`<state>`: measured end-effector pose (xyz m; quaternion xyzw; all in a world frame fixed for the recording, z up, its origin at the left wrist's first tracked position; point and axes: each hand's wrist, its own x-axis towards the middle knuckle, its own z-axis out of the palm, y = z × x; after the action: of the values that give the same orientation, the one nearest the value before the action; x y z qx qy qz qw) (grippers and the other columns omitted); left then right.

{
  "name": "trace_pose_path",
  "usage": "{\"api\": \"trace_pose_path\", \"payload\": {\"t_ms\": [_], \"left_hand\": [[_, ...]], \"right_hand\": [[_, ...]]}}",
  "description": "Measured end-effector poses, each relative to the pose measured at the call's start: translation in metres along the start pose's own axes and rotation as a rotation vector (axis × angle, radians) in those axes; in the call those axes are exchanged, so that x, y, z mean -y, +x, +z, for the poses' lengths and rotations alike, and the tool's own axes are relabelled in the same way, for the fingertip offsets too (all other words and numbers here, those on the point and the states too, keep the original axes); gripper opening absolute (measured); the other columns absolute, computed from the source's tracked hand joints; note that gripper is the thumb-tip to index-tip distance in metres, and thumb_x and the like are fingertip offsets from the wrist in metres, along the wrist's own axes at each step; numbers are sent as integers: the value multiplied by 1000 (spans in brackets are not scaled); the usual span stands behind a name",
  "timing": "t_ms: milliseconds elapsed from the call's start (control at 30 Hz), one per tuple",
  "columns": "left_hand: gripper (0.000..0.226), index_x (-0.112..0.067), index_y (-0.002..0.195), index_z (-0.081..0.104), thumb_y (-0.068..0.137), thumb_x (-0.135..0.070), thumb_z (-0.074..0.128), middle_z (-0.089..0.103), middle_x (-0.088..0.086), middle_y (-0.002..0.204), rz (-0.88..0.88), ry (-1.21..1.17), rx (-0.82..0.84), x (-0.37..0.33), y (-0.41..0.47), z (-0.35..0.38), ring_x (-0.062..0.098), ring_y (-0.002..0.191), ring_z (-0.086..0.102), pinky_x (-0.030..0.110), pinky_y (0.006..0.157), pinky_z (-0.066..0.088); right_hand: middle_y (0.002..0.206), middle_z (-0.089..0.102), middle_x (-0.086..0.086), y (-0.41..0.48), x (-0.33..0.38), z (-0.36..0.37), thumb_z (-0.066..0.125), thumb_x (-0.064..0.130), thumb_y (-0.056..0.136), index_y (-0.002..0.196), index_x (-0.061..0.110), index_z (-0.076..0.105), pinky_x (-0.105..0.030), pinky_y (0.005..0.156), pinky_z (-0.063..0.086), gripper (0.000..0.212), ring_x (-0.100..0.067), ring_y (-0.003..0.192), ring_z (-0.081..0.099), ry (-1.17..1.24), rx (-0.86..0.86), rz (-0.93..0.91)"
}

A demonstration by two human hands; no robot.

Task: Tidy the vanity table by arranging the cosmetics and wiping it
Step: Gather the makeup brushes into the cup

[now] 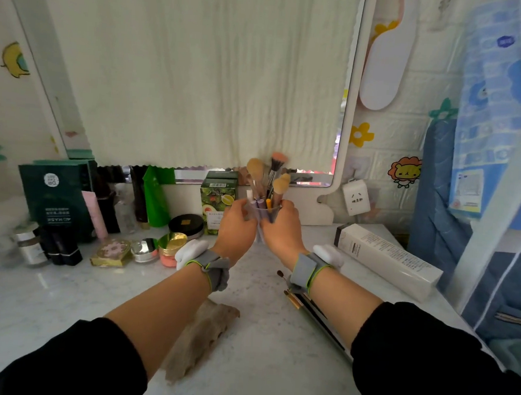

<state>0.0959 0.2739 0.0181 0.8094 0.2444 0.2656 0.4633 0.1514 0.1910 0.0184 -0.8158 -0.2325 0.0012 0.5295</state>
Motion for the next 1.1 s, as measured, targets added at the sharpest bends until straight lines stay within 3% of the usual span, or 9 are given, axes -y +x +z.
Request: {"api": "trace_pose_path", "payload": {"t_ms": [200,333,567,733,867,1100], "left_hand": [[45,-13,139,45,94,-15,49,57,11,127,13,17,-27,4,4,-3,29,116,53,46,99,45],[27,-11,124,50,99,-21,47,59,1,109,-17,-77,-68,3,-1,-7,21,104,56,35,88,47],[30,-14,121,61,98,-21,42,62,11,113,36,10,-71,12,6,-4,26,101,59,46,91,50],[33,-9,127,56,97,-7,43,63,4,114,9,-68,-87,5,-2,-10,20,104,57,35,92,47],[34,-9,127,54,95,-4,44,62,8,121,-14,-83,-104,6,-4,-12,22,111,57,33,94,47],[33,-9,126,55,96,-6,43,61,9,122,0,-64,-106,3,-10,-13,24,112,56,36,93,47]], "right_hand": [[127,42,-18,-4,8,8,61,44,90,131,2,40,-41,96,42,62,-36,115,47,37,-3,16],[133,37,-18,-7,9,14,59,41,91,139,5,32,-43,104,38,66,-38,122,41,33,12,41],[130,39,-17,-5,8,20,62,47,88,133,7,39,-45,103,39,65,-36,120,40,31,-12,72],[130,38,-14,-7,11,23,64,46,87,132,9,38,-45,103,39,64,-35,120,43,56,6,58],[130,37,-13,-10,14,24,60,53,87,134,8,36,-44,102,41,70,-33,118,45,62,24,49],[127,40,-15,-19,18,13,62,34,89,129,7,42,-41,98,43,52,-33,115,46,72,36,49]]}}
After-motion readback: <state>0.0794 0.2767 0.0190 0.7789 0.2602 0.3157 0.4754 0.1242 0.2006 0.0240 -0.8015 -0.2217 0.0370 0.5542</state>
